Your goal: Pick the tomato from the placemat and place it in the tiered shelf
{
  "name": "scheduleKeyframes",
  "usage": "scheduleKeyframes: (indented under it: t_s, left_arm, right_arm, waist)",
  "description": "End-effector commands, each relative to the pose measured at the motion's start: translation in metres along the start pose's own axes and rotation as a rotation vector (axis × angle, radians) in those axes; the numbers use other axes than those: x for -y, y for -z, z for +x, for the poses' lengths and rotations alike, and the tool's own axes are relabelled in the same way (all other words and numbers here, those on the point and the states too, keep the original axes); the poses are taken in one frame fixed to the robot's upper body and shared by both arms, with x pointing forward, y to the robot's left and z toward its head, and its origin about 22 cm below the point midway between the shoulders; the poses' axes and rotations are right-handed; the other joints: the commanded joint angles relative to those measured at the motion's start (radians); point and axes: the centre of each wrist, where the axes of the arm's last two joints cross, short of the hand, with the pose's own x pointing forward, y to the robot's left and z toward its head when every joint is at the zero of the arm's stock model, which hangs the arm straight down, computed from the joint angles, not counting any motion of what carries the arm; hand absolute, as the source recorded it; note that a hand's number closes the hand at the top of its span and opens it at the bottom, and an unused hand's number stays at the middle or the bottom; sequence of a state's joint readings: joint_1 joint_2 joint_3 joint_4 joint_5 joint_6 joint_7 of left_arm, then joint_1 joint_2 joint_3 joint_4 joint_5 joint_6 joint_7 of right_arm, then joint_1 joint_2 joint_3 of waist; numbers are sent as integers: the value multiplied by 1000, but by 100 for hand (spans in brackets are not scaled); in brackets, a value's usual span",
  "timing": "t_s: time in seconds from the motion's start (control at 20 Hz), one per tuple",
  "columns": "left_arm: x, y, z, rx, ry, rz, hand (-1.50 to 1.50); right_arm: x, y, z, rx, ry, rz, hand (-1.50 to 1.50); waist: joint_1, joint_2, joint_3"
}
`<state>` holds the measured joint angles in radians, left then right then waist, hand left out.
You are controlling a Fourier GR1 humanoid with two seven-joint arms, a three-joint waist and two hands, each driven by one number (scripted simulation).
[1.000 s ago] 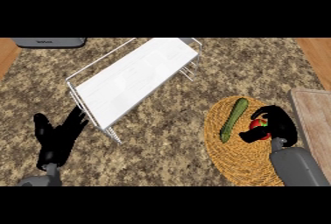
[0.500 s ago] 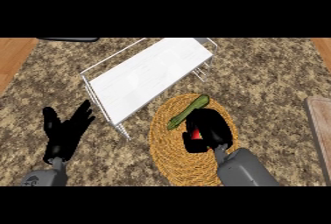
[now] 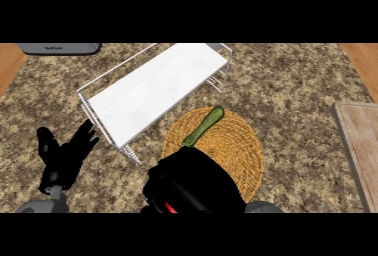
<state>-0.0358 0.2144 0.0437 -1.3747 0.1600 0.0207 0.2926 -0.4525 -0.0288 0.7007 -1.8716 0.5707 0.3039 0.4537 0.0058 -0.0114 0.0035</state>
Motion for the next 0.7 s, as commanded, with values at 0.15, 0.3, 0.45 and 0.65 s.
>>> scheduleKeyframes:
  t_s: [0.15,0.3,0.45,0.65]
  left_arm:
    - [-1,0,5,-21,-3,-12,0]
    - [-6,13,0,-12,-16,2,0]
    - [-12,6,-4,-12,-10,7,0]
    - [0,0,-6,-9,4,-3,0]
  right_arm:
    - [81,-36,59,31,-10,-155,150]
    - [113,-31,69,19,1,-202,150]
    - [147,-15,60,-5,30,-238,150]
    - [175,10,90,-46,67,-270,150]
  waist:
    - [-8,6,-5]
    - [-9,9,-5]
    - [-2,12,-5]
    - [4,9,-5]
